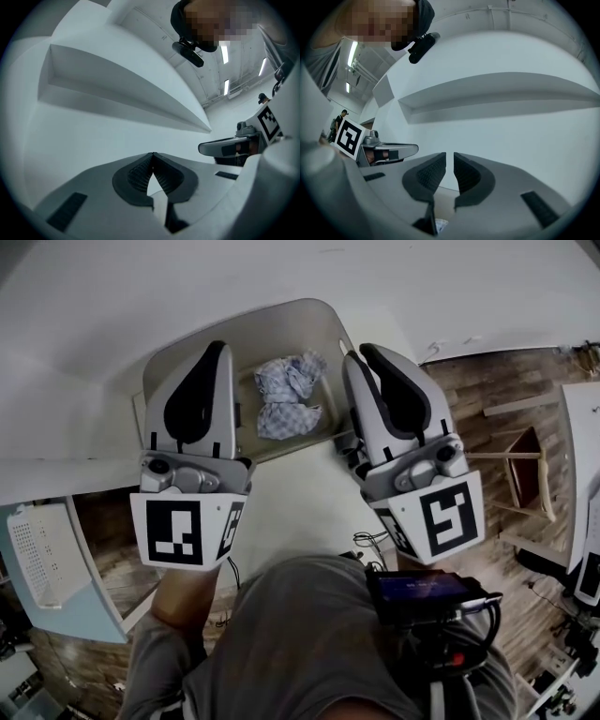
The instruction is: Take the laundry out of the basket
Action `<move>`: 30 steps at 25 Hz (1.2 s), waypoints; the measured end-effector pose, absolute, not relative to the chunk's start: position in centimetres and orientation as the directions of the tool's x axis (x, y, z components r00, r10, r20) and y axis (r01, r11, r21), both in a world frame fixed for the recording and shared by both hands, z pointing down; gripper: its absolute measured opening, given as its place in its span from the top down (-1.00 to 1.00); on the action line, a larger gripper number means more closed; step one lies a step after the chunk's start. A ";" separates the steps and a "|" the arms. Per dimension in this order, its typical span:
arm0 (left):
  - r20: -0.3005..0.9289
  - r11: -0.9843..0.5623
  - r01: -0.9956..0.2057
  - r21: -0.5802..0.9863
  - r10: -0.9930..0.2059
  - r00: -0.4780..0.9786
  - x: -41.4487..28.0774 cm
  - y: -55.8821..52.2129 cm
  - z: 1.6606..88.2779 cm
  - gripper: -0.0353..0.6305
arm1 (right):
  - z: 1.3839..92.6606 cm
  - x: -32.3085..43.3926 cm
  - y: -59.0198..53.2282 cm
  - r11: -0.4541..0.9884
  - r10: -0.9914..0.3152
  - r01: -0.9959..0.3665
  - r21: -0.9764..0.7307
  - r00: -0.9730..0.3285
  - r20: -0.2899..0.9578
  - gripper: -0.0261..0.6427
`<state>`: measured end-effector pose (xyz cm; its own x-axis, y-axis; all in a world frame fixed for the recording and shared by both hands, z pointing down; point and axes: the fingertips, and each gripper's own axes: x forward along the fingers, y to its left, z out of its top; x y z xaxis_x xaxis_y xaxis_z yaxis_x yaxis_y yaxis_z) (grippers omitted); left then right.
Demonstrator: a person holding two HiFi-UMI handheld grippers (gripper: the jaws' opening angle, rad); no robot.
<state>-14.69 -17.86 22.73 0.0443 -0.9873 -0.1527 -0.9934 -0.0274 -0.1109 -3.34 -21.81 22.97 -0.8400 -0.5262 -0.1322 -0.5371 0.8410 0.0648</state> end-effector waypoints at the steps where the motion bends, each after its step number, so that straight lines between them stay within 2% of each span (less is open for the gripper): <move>1: -0.142 -0.028 -0.994 -0.110 -0.989 0.044 -14.9 -18.1 23.0 0.87 | 23.1 -3.6 -22.1 0.843 -0.524 -0.534 0.060 -0.842 -0.128 0.76; 12: 0.026 -0.069 -0.988 -0.137 -0.997 0.066 -15.2 -24.4 30.1 0.87 | 26.0 -6.2 -26.8 0.876 -0.481 -0.482 -0.006 -0.874 -0.074 0.76; 22: 0.206 -0.158 -0.987 -0.041 -0.967 0.147 -15.1 -27.4 36.4 0.87 | 27.4 -7.6 -29.3 0.888 -0.459 -0.458 -0.038 -0.886 -0.058 0.76; 30: 0.299 -0.211 -0.977 -0.017 -0.934 0.197 -14.7 -29.5 41.2 0.87 | 29.9 -8.2 -31.5 0.891 -0.452 -0.451 -0.049 -0.891 -0.031 0.76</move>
